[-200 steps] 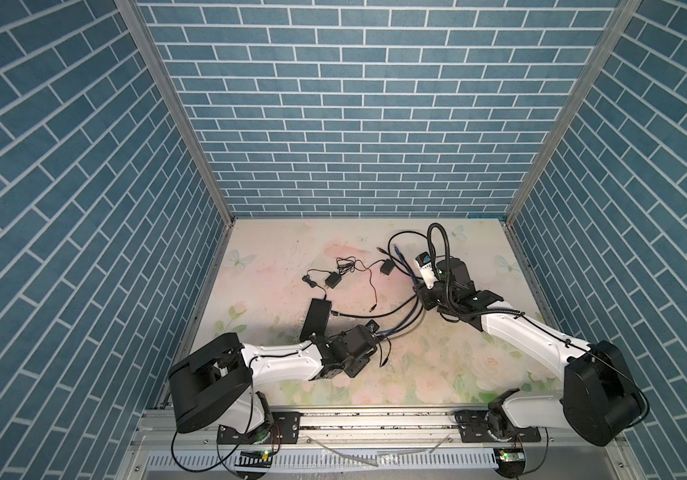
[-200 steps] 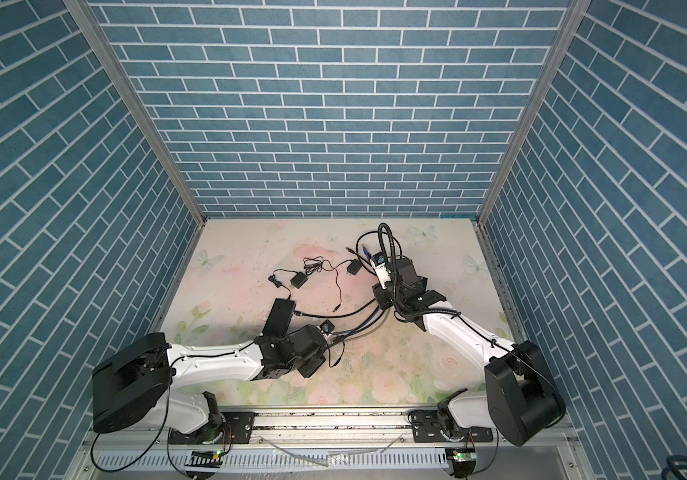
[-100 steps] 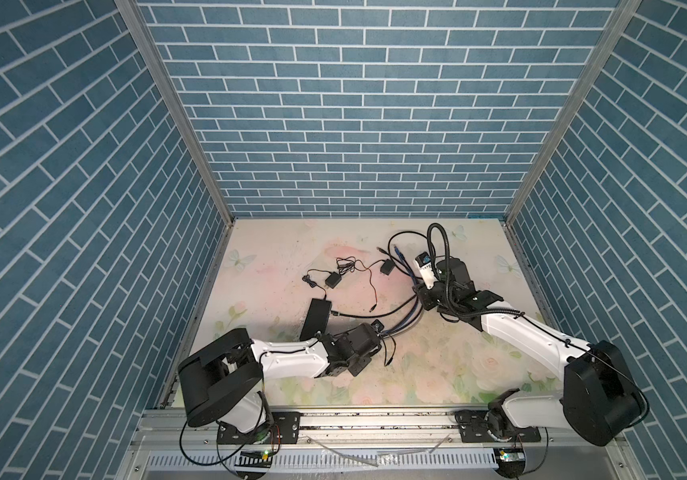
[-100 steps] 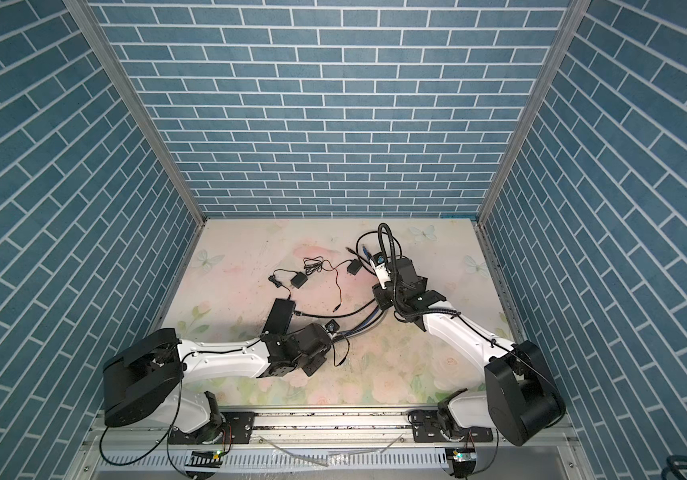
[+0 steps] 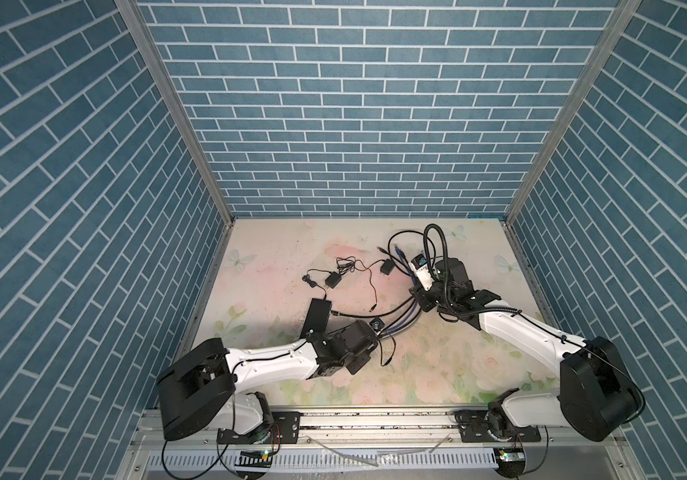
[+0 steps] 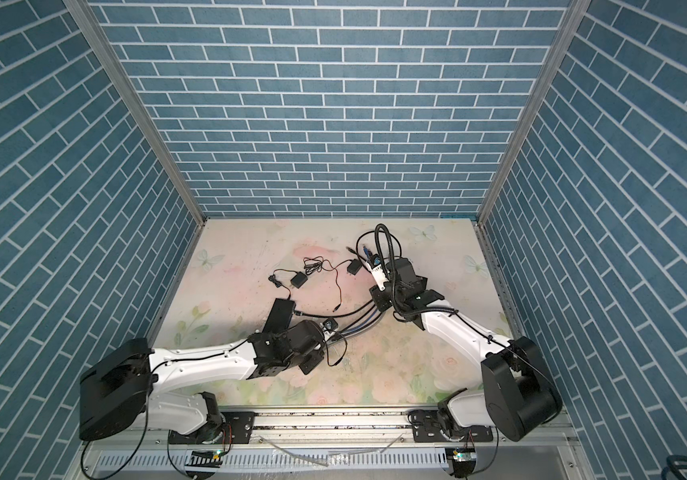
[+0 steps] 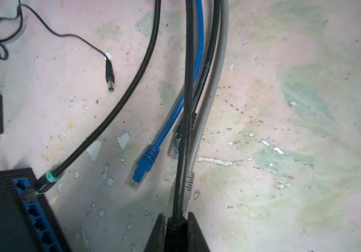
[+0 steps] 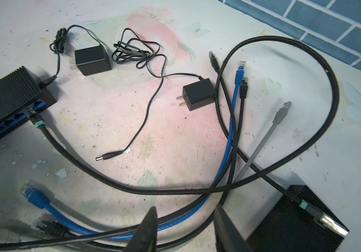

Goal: Insert the plug into the switch port

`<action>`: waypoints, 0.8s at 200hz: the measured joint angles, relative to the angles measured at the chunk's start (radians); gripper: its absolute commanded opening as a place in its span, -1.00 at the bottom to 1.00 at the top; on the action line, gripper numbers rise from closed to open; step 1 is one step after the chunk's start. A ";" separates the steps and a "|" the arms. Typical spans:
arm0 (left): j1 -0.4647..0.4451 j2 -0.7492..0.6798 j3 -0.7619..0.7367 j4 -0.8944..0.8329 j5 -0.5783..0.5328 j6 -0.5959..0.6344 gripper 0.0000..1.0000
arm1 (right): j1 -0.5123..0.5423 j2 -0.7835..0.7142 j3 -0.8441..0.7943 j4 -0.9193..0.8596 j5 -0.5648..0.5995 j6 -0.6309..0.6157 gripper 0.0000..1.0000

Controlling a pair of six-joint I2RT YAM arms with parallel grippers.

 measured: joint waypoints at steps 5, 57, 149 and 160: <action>0.000 -0.013 0.002 -0.001 0.005 0.007 -0.68 | 0.000 0.002 0.000 0.010 -0.013 -0.008 -0.18; 0.116 -0.108 0.011 -0.002 0.167 0.074 -0.75 | -0.002 0.001 -0.014 0.177 -0.187 -0.123 -0.21; 0.440 0.002 0.213 -0.031 0.640 0.211 -0.73 | -0.002 -0.043 -0.117 0.308 -0.542 -0.538 -0.17; 0.461 0.021 0.242 -0.037 0.680 0.228 -0.73 | -0.002 -0.038 -0.119 0.312 -0.571 -0.583 -0.17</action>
